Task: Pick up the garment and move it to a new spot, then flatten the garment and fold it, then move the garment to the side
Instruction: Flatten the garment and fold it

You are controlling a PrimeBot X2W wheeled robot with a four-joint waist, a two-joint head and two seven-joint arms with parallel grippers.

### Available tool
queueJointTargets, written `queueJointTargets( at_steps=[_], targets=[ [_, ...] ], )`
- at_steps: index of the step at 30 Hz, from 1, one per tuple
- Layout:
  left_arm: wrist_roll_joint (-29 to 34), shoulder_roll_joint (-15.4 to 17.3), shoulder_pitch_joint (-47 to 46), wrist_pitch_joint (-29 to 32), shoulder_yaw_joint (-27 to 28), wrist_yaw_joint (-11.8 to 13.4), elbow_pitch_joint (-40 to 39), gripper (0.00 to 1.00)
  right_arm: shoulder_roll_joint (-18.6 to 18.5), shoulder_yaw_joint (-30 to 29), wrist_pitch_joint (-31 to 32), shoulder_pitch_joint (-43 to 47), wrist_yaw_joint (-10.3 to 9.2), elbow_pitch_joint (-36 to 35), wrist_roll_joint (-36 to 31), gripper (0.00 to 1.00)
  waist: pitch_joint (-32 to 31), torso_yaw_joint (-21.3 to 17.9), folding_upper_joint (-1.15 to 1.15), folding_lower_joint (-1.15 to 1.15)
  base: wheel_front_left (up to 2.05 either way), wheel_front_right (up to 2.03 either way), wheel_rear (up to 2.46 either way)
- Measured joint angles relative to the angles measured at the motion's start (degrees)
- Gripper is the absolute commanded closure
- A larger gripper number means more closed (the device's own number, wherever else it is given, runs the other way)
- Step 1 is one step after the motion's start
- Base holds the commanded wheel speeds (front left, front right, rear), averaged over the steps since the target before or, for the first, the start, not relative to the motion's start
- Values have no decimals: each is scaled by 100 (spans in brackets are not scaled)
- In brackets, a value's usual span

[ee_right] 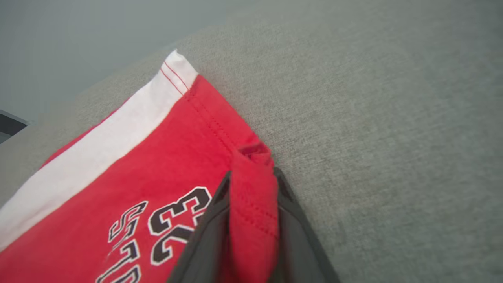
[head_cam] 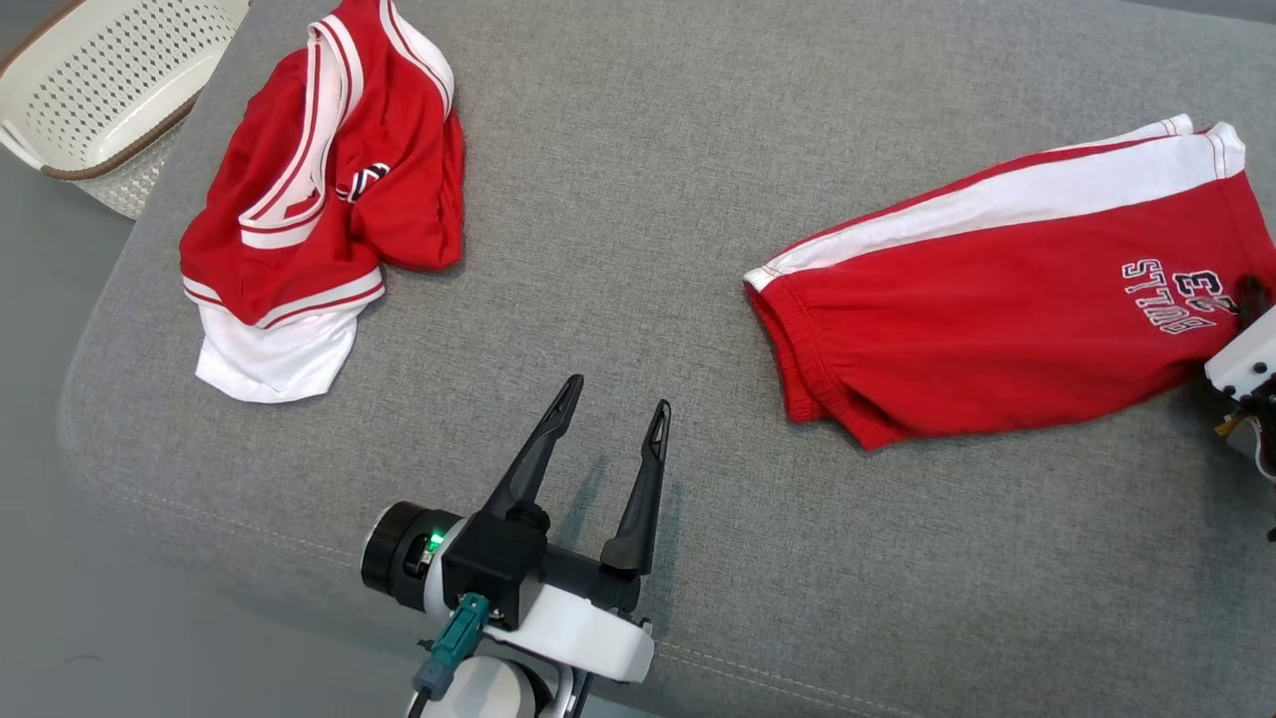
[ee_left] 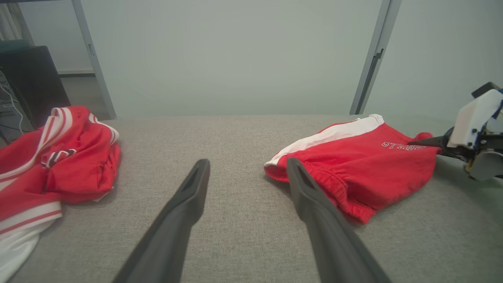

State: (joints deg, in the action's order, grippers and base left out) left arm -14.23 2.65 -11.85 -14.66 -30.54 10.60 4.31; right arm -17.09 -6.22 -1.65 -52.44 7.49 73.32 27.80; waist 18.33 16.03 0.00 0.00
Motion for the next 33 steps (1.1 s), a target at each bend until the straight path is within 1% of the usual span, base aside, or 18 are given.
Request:
queueJointTargets(
  at_steps=[4, 10, 17, 21, 27, 31, 32, 33],
  targets=[
    [-44, 0, -20, 0, 19, 16, -2, 0, 59, -35, -124, -7, 2, 54, -172, 100, -35, -76, 0, 0, 0, 0, 0],
    [90, -1, -18, 0, 102, 141, -134, 0, 285, -207, -777, 80, 1, 136, -231, 100, -152, -295, 0, 0, 0, 0, 0],
    [141, 1, 79, 0, 200, 159, -179, 0, 493, -439, -1195, 605, 1, 146, -308, 100, -338, -594, 0, 0, 0, 0, 0],
    [157, 3, 169, 0, 293, 158, -182, 0, 611, -533, -1251, 839, 1, 89, -436, 100, -442, -794, 0, 0, 0, 0, 0],
    [156, 3, 286, 0, 386, 157, -193, 0, 655, -892, -1252, 1332, 1, -320, -759, 100, -599, -1041, 0, 0, 0, 0, 0],
    [157, 4, 359, 0, 428, 156, -188, 0, 770, -1171, -1255, 1557, 1, -493, -964, 100, -678, -1150, 0, 0, 0, 0, 0],
    [157, 7, 359, 0, 442, 155, -183, 0, 794, -1229, -1256, 1612, 1, -510, -1051, 93, -695, -1172, 0, 0, 0, 0, 0],
    [157, 5, 359, 0, 448, 155, -180, 0, 809, -1294, -1256, 1669, 1, -532, -1121, 93, -713, -1190, 0, 0, 0, 0, 0]
  ],
)
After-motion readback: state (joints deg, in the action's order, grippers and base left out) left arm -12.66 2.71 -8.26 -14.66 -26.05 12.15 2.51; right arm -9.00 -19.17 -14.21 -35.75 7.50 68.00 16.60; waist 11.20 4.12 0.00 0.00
